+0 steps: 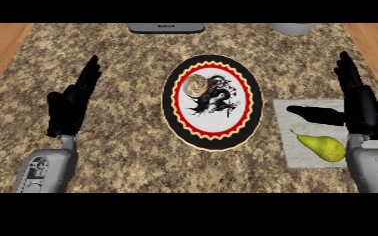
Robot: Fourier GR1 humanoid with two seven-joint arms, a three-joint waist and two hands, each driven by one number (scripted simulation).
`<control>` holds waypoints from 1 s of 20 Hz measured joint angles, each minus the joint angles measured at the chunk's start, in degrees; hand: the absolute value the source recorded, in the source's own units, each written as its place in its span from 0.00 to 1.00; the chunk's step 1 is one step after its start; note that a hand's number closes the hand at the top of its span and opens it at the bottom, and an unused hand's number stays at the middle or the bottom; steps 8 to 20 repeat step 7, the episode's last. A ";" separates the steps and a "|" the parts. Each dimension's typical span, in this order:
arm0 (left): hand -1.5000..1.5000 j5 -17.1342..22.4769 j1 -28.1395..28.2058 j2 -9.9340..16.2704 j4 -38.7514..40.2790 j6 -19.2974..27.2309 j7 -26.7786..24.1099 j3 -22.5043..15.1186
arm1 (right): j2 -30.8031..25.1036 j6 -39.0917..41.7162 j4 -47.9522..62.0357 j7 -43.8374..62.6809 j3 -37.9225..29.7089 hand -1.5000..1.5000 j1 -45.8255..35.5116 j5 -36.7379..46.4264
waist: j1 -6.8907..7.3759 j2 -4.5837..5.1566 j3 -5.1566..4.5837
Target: Pick the cupcake from the placemat and place it in the plate
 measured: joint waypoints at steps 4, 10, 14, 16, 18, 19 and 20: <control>0.50 -0.11 -0.64 0.15 -0.08 -0.46 0.53 0.38 | -2.06 4.34 0.47 -4.19 -3.40 0.00 4.21 -2.56 | 0.13 0.04 0.00; 0.50 0.15 -1.11 0.09 0.47 -1.18 0.13 0.91 | -2.44 6.17 2.14 -5.70 -5.53 0.00 3.88 -3.35 | 0.25 0.08 0.02; 0.50 0.15 -1.11 0.09 0.47 -1.18 0.13 0.91 | -2.44 6.17 2.14 -5.70 -5.53 0.00 3.88 -3.35 | 0.25 0.08 0.02; 0.50 0.15 -1.11 0.09 0.47 -1.18 0.13 0.91 | -2.44 6.17 2.14 -5.70 -5.53 0.00 3.88 -3.35 | 0.25 0.08 0.02; 0.50 0.15 -1.11 0.09 0.47 -1.18 0.13 0.91 | -2.44 6.17 2.14 -5.70 -5.53 0.00 3.88 -3.35 | 0.25 0.08 0.02; 0.50 0.15 -1.11 0.09 0.47 -1.18 0.13 0.91 | -2.44 6.17 2.14 -5.70 -5.53 0.00 3.88 -3.35 | 0.25 0.08 0.02; 0.50 0.15 -1.11 0.09 0.47 -1.18 0.13 0.91 | -2.44 6.17 2.14 -5.70 -5.53 0.00 3.88 -3.35 | 0.25 0.08 0.02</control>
